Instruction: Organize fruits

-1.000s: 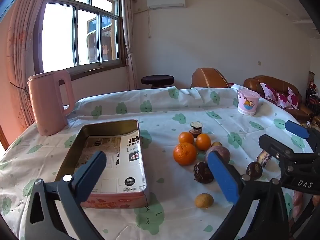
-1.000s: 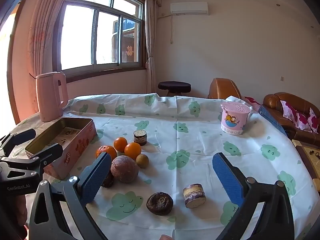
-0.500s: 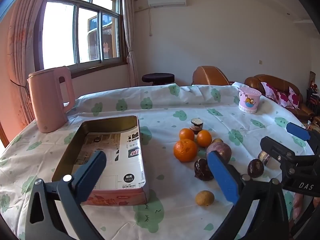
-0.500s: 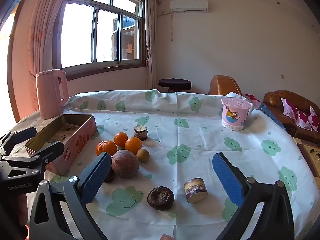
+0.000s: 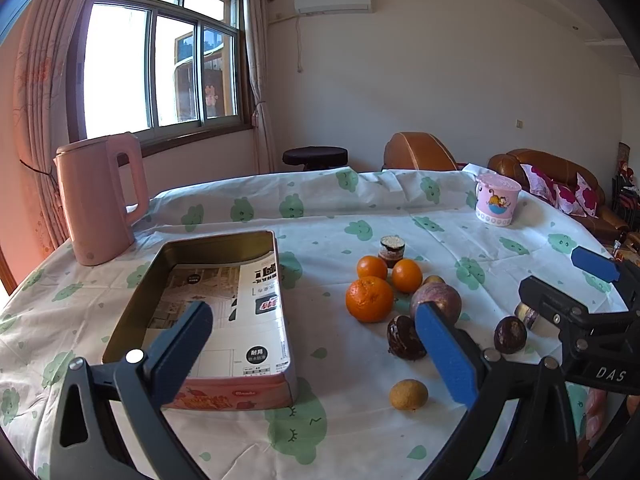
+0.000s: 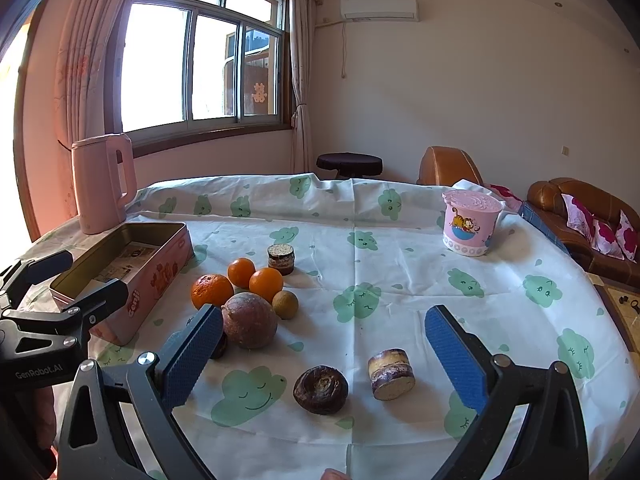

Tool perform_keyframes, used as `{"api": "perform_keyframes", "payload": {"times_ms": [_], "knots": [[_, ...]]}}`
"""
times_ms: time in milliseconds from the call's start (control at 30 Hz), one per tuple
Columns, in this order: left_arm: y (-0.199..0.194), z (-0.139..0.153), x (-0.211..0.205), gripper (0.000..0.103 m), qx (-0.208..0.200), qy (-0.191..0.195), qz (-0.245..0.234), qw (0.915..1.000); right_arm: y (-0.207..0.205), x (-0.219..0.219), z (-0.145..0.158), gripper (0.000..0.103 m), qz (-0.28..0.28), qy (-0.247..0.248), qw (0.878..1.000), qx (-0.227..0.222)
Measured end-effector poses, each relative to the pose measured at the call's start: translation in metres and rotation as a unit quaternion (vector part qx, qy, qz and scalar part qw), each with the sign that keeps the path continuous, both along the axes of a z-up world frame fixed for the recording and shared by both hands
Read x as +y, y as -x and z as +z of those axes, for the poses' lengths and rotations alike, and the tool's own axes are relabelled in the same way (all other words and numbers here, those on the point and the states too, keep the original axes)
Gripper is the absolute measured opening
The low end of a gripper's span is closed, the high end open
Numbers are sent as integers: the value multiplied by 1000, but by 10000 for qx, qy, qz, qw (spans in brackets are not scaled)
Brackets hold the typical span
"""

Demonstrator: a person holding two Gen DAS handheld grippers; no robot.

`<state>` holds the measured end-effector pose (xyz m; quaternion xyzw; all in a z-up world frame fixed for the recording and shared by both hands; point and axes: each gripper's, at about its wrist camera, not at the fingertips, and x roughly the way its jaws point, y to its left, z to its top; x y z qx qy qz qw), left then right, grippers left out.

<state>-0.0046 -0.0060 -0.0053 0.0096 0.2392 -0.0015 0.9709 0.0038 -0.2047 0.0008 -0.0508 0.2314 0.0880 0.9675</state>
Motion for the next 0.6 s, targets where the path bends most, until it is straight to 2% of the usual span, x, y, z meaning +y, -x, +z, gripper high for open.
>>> {"api": "perform_keyframes", "payload": {"times_ms": [600], "knots": [[0,0,-1,103,-8,-1,4,10000,1,2,-1,102,22,6,10000,17]]}}
